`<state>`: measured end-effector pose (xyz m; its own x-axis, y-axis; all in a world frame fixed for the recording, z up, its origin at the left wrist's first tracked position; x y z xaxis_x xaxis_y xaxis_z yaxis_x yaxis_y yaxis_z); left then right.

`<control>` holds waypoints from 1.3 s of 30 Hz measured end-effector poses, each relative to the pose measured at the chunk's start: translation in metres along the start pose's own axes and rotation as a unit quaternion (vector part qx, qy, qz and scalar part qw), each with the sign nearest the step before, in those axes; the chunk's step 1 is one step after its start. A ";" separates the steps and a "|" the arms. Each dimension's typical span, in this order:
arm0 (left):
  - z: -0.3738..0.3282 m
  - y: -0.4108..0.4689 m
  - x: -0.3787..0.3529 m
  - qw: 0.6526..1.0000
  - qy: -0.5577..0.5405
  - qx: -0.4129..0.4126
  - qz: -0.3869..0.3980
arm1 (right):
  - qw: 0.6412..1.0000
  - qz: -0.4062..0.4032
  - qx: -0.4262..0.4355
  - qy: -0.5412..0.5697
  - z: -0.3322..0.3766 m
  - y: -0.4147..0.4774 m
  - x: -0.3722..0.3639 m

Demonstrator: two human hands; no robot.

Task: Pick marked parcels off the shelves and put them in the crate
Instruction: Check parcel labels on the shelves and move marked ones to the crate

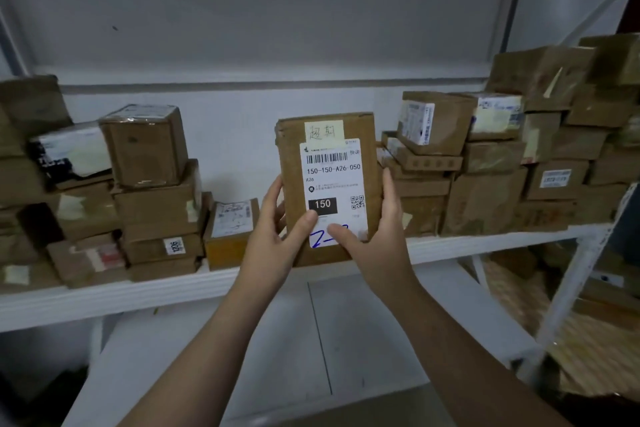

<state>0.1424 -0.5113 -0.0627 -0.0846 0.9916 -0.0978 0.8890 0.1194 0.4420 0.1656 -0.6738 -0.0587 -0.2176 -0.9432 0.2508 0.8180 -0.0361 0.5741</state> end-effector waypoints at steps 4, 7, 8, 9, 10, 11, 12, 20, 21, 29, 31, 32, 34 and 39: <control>0.007 -0.007 0.006 1.000 0.001 -0.019 -0.023 | 0.999 -0.025 0.011 -0.018 -0.003 -0.009 0.001; 0.022 -0.015 0.010 0.999 -0.004 0.000 -0.047 | 1.000 -0.027 -0.015 -0.001 -0.015 -0.016 0.001; 0.027 -0.017 0.010 0.999 -0.001 0.005 -0.053 | 0.999 -0.029 -0.022 -0.006 -0.020 -0.018 0.001; 0.032 -0.019 0.010 0.998 0.005 0.007 -0.056 | 0.999 -0.026 -0.030 -0.006 -0.023 -0.020 0.001; 0.035 -0.020 0.010 0.998 0.012 0.006 -0.058 | 0.999 -0.018 -0.041 0.010 -0.027 -0.022 -0.001; 0.038 -0.021 0.010 0.998 0.020 0.004 -0.059 | 0.998 -0.004 -0.054 0.039 -0.031 -0.023 -0.004; 0.041 -0.022 0.011 0.998 0.028 0.003 -0.061 | 0.995 0.008 -0.064 0.071 -0.036 -0.024 -0.006; 0.056 -0.024 0.019 0.996 0.050 0.008 -0.067 | 0.989 0.042 -0.102 0.097 -0.051 -0.029 -0.017; 0.057 -0.024 0.020 0.996 0.049 0.010 -0.068 | 0.989 0.045 -0.102 0.097 -0.051 -0.030 -0.018; 0.056 -0.046 0.019 0.998 0.013 0.020 -0.057 | 0.985 0.050 -0.122 0.109 -0.051 -0.057 -0.019; 0.057 -0.057 0.013 0.999 0.014 0.021 -0.044 | 0.985 0.033 -0.131 0.105 -0.056 -0.073 -0.012; 0.058 -0.061 0.010 0.999 0.017 0.023 -0.036 | 0.985 0.025 -0.139 0.102 -0.058 -0.081 -0.007; 0.065 -0.070 0.003 0.999 0.020 0.032 -0.024 | 0.983 0.013 -0.157 0.098 -0.065 -0.099 0.004; 0.084 -0.096 -0.033 0.998 0.031 0.059 0.015 | 0.978 -0.017 -0.195 0.067 -0.083 -0.144 0.047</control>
<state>0.0979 -0.5600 -0.1766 -0.0828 0.9962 -0.0288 0.9378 0.0876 0.3360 0.0821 -0.7399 -0.1943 -0.1971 -0.9733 0.1180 0.9582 -0.1657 0.2334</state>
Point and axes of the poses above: each hand's wrist, its own y-axis towards the middle knuckle, its own x-axis out of the back of the hand, z = x × y, the point moved 8 cm from there along y, towards the middle knuckle, and after that the axes turned 9 degrees about -y, right-handed, at the moved point
